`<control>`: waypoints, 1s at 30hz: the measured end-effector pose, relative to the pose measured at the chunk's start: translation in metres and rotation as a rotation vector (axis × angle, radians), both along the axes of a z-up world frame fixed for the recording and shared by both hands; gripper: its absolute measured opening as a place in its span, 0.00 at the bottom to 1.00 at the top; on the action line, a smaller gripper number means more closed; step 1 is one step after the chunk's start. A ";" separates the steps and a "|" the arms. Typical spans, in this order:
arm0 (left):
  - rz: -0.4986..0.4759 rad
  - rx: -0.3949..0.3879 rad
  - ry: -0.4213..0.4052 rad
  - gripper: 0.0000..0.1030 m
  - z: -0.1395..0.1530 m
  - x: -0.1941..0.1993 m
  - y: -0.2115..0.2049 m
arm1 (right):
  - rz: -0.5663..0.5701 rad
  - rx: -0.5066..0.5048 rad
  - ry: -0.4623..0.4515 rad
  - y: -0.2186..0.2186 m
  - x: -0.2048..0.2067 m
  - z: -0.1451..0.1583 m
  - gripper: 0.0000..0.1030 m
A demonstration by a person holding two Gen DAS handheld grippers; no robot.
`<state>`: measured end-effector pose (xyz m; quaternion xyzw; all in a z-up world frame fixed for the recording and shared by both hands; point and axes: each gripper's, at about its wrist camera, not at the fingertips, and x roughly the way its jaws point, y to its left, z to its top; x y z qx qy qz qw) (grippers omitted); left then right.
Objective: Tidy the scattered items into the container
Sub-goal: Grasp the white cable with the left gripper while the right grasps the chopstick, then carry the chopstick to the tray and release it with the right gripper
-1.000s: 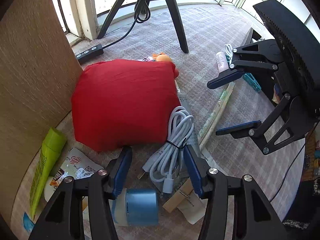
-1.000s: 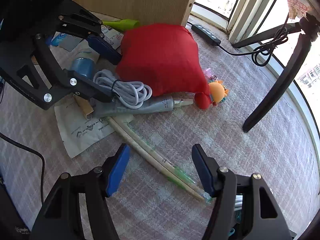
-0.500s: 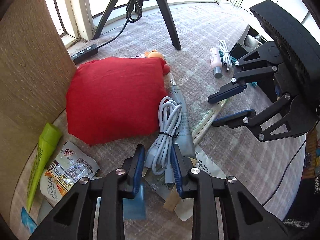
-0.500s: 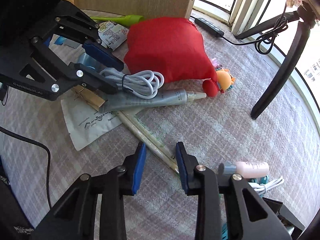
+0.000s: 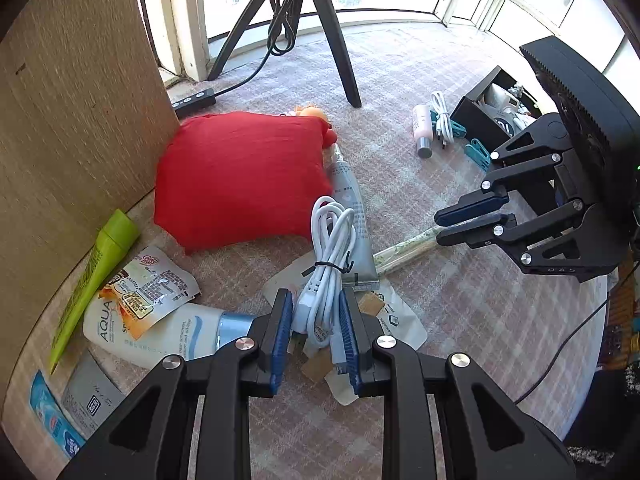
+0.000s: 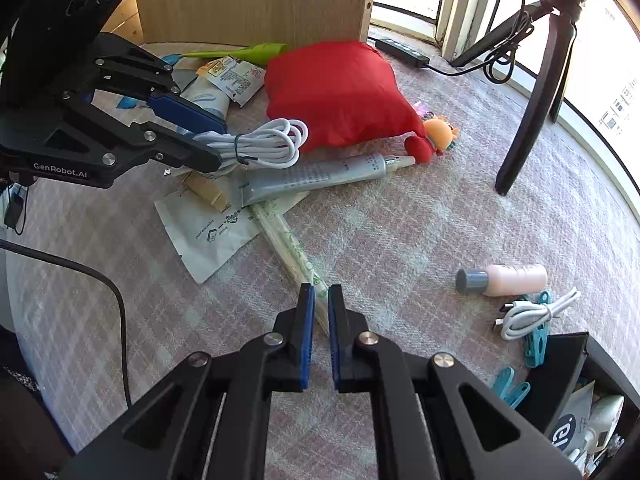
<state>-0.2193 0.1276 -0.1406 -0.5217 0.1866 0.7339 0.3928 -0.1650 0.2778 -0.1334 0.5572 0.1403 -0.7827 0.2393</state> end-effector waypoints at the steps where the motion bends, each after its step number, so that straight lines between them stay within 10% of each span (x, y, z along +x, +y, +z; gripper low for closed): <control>1: -0.001 0.001 0.000 0.22 0.001 0.000 0.001 | 0.020 0.011 0.003 -0.002 0.000 0.000 0.24; 5: 0.010 0.010 0.006 0.22 0.003 0.003 0.001 | 0.101 0.060 0.010 -0.021 -0.005 -0.009 0.36; 7: 0.016 0.023 0.006 0.22 0.005 0.006 -0.001 | 0.086 0.066 0.003 -0.022 -0.008 -0.011 0.13; 11: 0.054 0.042 0.013 0.22 0.011 0.012 -0.011 | 0.027 0.056 -0.009 -0.020 -0.001 -0.014 0.04; 21: 0.105 0.145 0.019 0.22 0.043 0.042 -0.022 | -0.216 -0.297 -0.028 0.021 0.061 0.022 0.04; 30: 0.069 0.219 0.030 0.22 0.069 0.075 0.019 | -0.497 -0.401 0.151 0.038 0.140 0.049 0.04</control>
